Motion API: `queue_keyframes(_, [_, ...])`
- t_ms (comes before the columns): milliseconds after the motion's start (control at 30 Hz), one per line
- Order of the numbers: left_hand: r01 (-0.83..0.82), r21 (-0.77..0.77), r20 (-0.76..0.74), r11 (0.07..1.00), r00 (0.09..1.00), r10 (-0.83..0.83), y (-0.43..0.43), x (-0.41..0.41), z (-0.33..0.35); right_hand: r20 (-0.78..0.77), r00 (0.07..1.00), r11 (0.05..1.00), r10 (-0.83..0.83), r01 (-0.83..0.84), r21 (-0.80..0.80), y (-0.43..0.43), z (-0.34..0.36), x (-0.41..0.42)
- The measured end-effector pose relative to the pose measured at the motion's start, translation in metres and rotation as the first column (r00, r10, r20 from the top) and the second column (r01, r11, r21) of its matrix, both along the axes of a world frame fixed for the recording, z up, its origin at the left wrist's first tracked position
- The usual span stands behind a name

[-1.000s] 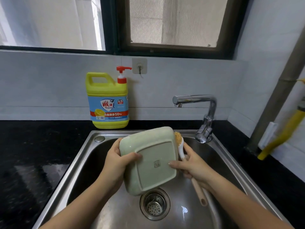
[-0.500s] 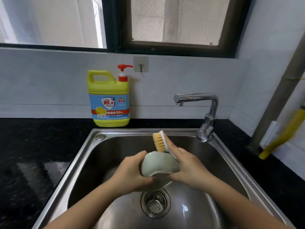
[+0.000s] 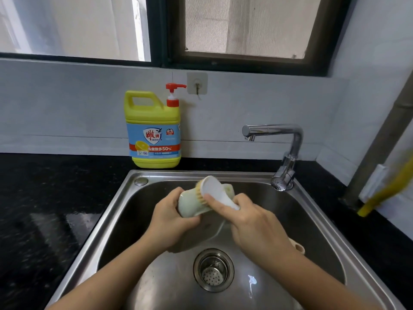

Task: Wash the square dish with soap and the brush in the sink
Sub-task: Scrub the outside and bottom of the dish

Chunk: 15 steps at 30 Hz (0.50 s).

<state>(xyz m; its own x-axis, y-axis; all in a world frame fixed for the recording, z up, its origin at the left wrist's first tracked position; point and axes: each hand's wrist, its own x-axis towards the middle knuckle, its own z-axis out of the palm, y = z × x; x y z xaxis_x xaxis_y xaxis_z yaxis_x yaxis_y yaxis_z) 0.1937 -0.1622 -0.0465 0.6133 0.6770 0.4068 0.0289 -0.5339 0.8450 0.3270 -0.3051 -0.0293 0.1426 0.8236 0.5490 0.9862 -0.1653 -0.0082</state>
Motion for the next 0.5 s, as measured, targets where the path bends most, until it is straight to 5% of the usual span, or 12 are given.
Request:
queue_keyframes(167, [-0.010,-0.043,0.023,0.999,1.000,0.011,0.001,-0.002,0.004,-0.204,0.943,0.957,-0.263,0.229,-0.177,-0.010,0.009,0.022])
queue_keyframes(400, [0.052,0.046,0.004,0.998,0.999,-0.052,-0.008,-0.002,0.002,0.068,0.995,0.997,0.076,-0.075,-0.019,-0.004,0.000,-0.021])
queue_keyframes(500, [0.041,0.057,-0.012,0.998,0.999,-0.040,-0.005,-0.004,0.006,0.004,1.000,1.000,0.008,-0.008,-0.029,-0.004,0.005,-0.010])
